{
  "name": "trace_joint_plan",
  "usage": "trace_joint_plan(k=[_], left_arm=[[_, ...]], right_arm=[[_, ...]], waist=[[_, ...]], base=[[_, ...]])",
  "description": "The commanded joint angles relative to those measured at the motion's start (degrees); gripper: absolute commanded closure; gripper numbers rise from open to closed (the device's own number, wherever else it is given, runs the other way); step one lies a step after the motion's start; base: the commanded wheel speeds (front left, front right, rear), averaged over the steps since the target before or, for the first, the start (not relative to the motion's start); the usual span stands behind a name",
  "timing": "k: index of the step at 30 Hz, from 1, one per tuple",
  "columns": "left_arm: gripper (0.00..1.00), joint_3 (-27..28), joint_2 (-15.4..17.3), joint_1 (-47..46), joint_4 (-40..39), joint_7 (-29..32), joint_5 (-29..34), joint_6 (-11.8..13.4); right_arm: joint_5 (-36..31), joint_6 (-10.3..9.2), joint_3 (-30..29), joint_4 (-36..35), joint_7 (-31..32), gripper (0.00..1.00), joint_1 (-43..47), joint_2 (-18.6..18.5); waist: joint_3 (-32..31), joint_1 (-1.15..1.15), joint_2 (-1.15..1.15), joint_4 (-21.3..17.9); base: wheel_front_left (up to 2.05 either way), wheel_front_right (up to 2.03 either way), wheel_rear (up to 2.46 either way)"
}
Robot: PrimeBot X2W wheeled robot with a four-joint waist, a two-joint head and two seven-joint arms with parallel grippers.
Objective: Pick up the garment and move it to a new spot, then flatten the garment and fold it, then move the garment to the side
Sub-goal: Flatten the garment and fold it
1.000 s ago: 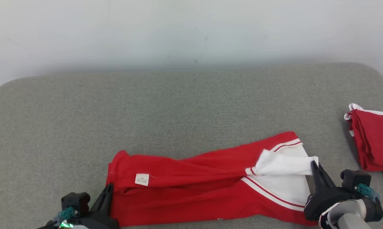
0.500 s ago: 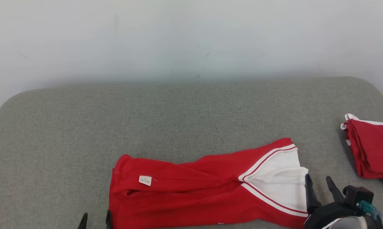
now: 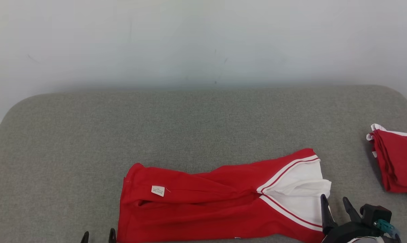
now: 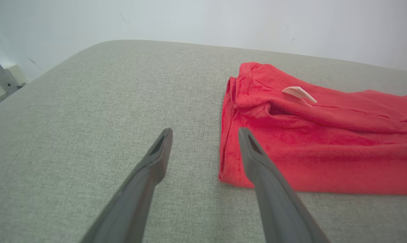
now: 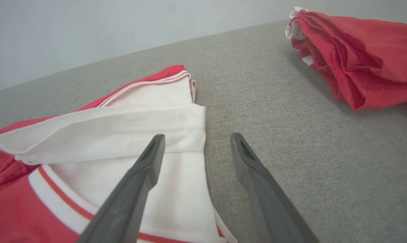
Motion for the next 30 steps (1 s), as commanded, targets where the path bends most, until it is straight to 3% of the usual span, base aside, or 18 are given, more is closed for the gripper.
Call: trace_joint_plan(k=[1,12,20,21,22,23,24,30], left_arm=[[0.00,0.23,-0.29,0.25,-0.29,-0.16,0.49,-0.29],[0.00,-0.19,-0.59,-1.65,-0.90,-0.16,1.10,-1.26],[0.00,-1.17,-0.60,-2.64,-0.54,-0.17,0.22,-1.03],[0.00,-1.22,-0.60,-2.64,-0.48,-0.17,0.17,-1.04],[0.00,-1.31,-0.61,-2.76,-0.49,-0.17,0.13,-1.04],[0.00,-1.35,-0.60,-2.87,-0.50,-0.17,0.07,-0.98],[0.00,-1.34,-0.60,-2.94,-0.50,-0.17,0.01,-0.97],[0.00,-1.13,-0.61,-2.92,-0.59,-0.17,-0.11,-0.90]], right_arm=[[-0.25,-0.18,0.17,0.33,-0.21,0.00,-0.67,0.06],[-0.76,-0.18,2.63,8.36,-0.21,0.00,-7.69,-1.39],[-0.23,-0.18,4.32,17.65,1.57,0.00,-11.21,0.01],[0.02,-0.18,4.37,18.65,1.80,0.42,-11.37,0.12],[0.16,-0.18,4.48,19.49,1.84,0.55,-11.53,0.10],[0.36,-0.18,4.64,20.28,1.83,0.86,-11.57,0.05],[0.76,-0.18,4.62,20.95,1.78,1.00,-11.60,0.03],[2.60,-0.23,4.25,21.29,0.75,1.00,-12.73,-1.05]], waist=[[0.28,0.00,0.00,0.08],[4.03,0.00,0.00,1.84],[5.34,0.00,0.00,3.27],[5.44,0.00,0.00,3.38],[5.54,0.00,0.00,3.48],[5.63,0.00,0.00,3.55],[5.72,0.00,0.00,3.58],[6.10,0.00,0.00,3.11]], base=[[0.00,0.00,0.00],[0.00,0.00,0.00],[0.00,0.00,0.00],[0.00,0.00,0.00],[0.00,0.00,0.00],[0.00,0.00,0.00],[0.00,0.00,0.00],[0.00,0.00,0.00]])
